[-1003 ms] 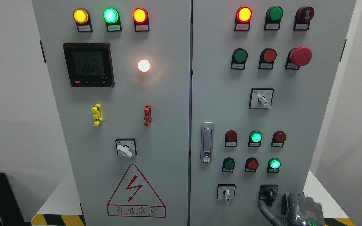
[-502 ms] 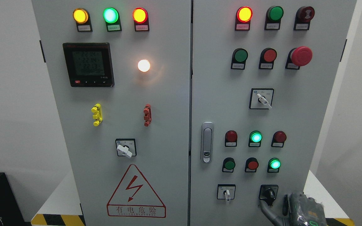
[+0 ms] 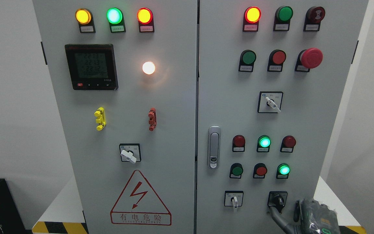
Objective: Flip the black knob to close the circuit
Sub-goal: 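Grip the black knob with the right hand fingers and twist it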
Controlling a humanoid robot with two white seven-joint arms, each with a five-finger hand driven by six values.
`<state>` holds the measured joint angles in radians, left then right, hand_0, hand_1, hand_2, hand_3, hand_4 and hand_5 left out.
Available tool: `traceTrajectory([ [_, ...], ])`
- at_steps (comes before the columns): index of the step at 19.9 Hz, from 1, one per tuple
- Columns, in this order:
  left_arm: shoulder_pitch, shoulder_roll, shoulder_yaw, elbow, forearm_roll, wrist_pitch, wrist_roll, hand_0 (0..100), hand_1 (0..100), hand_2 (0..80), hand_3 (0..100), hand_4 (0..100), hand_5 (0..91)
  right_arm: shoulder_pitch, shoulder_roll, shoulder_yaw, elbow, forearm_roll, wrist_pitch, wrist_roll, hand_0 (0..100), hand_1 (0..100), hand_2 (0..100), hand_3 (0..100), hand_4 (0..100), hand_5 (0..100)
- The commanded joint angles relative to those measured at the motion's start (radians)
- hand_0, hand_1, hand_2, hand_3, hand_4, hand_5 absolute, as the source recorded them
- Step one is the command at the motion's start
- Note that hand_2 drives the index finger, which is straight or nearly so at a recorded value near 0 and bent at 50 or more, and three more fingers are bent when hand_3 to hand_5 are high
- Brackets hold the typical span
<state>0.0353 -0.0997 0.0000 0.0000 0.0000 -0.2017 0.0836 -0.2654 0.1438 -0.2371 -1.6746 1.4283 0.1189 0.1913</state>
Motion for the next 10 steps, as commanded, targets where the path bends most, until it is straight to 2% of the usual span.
traceTrajectory([
  [1, 0.000, 0.000, -0.020, 0.021, -0.021, 0.001, 0.001, 0, 0, 0.0, 0, 0, 0.0, 0.000, -0.003, -0.008, -0.001, 0.001, -0.001, -0.006, 0, 8, 77, 94, 76, 75],
  [10, 0.000, 0.000, -0.020, 0.021, -0.021, 0.001, 0.001, 0, 0, 0.0, 0, 0, 0.0, -0.006, -0.009, -0.027, 0.003, 0.001, -0.008, -0.003, 0, 9, 77, 94, 76, 74],
])
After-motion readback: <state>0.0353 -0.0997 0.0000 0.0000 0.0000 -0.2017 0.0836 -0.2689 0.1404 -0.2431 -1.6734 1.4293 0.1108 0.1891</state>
